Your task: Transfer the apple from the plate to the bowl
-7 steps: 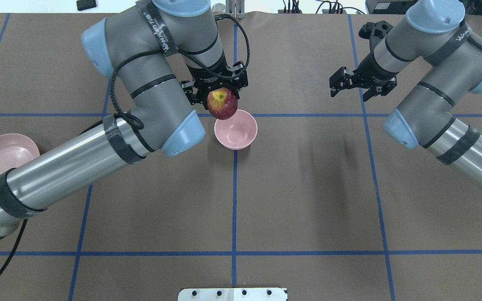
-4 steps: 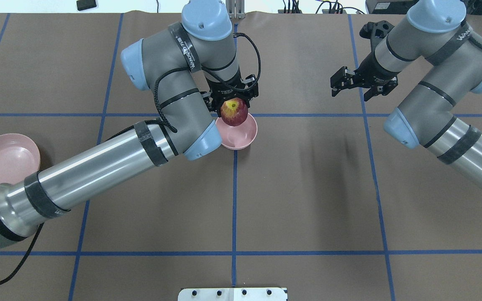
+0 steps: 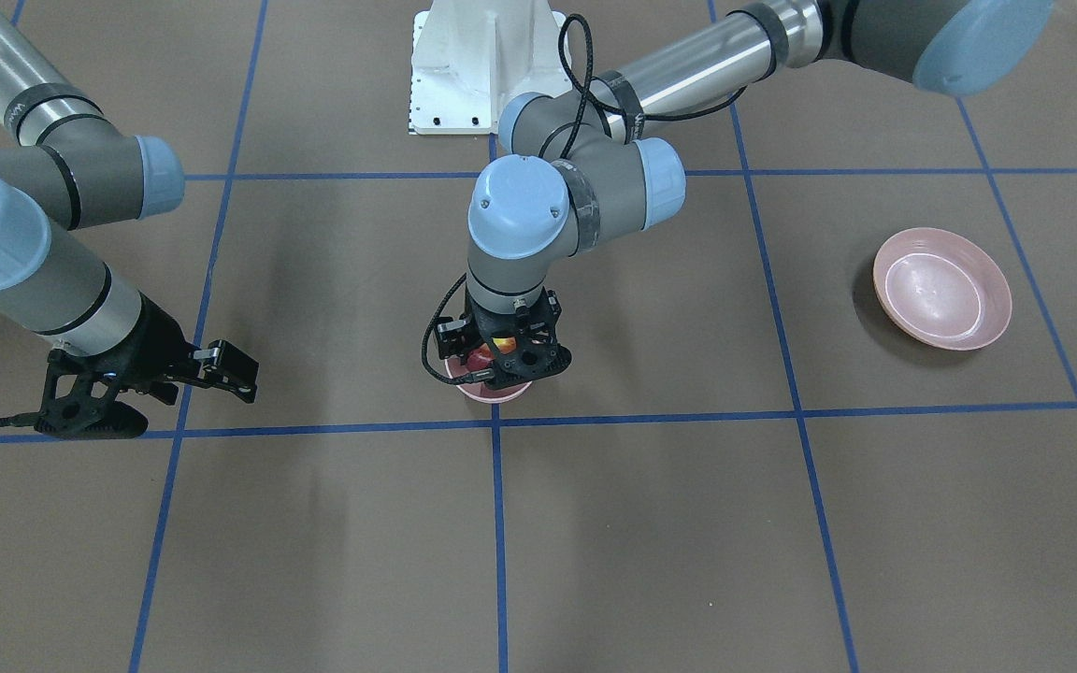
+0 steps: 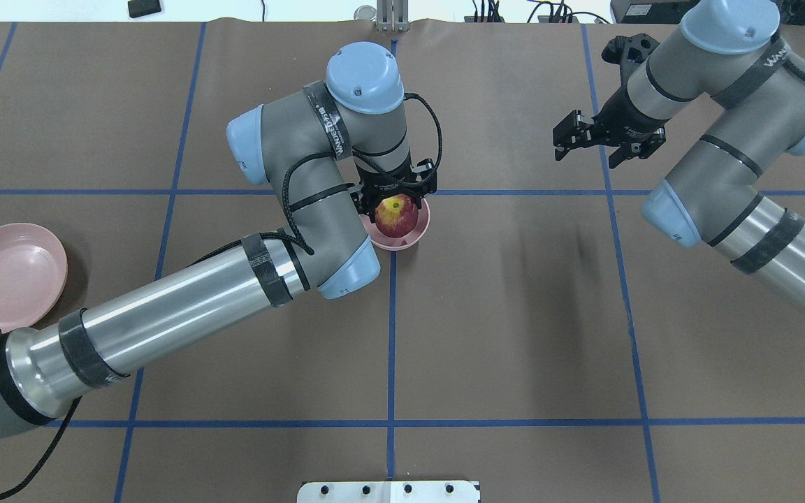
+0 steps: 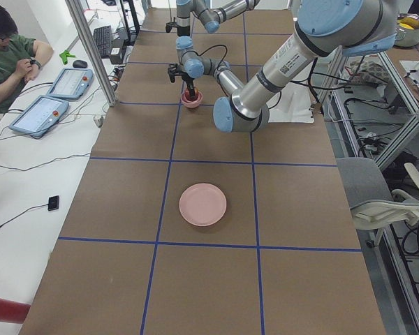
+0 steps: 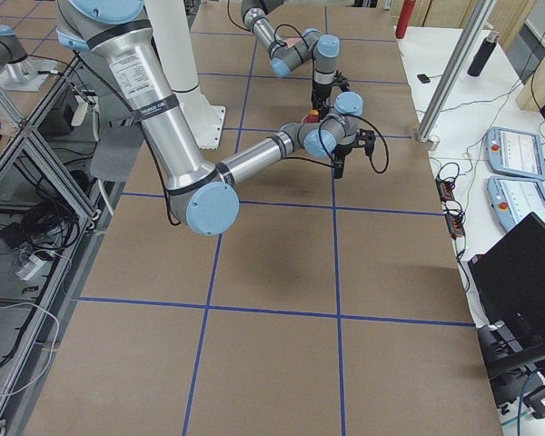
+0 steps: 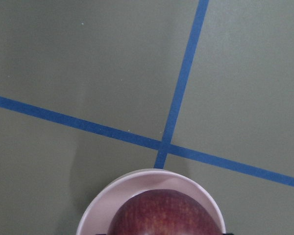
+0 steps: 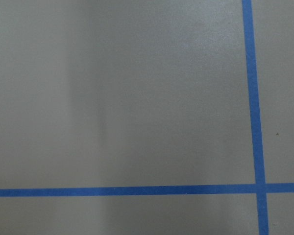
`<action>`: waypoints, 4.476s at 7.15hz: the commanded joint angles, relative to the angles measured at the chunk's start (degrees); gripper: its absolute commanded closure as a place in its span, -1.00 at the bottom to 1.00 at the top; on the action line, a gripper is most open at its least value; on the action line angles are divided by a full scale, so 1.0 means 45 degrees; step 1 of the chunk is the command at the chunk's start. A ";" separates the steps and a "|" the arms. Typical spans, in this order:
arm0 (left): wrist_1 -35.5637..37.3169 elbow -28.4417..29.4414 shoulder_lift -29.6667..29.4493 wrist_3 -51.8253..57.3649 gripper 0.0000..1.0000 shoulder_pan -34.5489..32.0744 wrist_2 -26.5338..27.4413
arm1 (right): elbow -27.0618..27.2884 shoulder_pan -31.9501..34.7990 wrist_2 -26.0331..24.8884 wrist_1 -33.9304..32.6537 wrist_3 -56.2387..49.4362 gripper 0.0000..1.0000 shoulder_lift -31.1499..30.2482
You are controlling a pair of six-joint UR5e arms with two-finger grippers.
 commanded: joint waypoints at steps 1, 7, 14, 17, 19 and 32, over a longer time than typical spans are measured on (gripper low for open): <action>-0.0178 0.0089 0.0014 -0.0008 1.00 0.0112 0.0011 | -0.0014 -0.0009 -0.0007 0.0000 0.0000 -1.00 0.0020; -0.0589 0.0168 0.0073 -0.0008 -0.69 0.0151 0.0767 | -0.0034 0.0049 -0.0007 0.0039 -0.0059 -1.00 0.0020; -0.0376 -0.3740 0.2443 0.2402 -0.96 -0.0763 0.0890 | 0.0103 0.0069 -0.0593 0.0292 -0.0371 -1.00 -0.0078; 0.1182 -0.7091 0.5650 0.5735 -0.96 -0.2208 0.0869 | 0.0006 0.0533 -0.0883 0.0275 -0.0625 -1.00 -0.0272; 0.1382 -0.7177 0.7332 0.9207 -0.96 -0.5087 0.0637 | -0.0307 0.1841 -0.0749 0.0235 -0.3165 -1.00 -0.1029; 0.0933 -0.3790 1.2141 1.7864 -0.96 -1.2349 -0.3661 | -0.0229 0.7958 0.2005 -0.2890 -0.9952 -1.00 -0.5252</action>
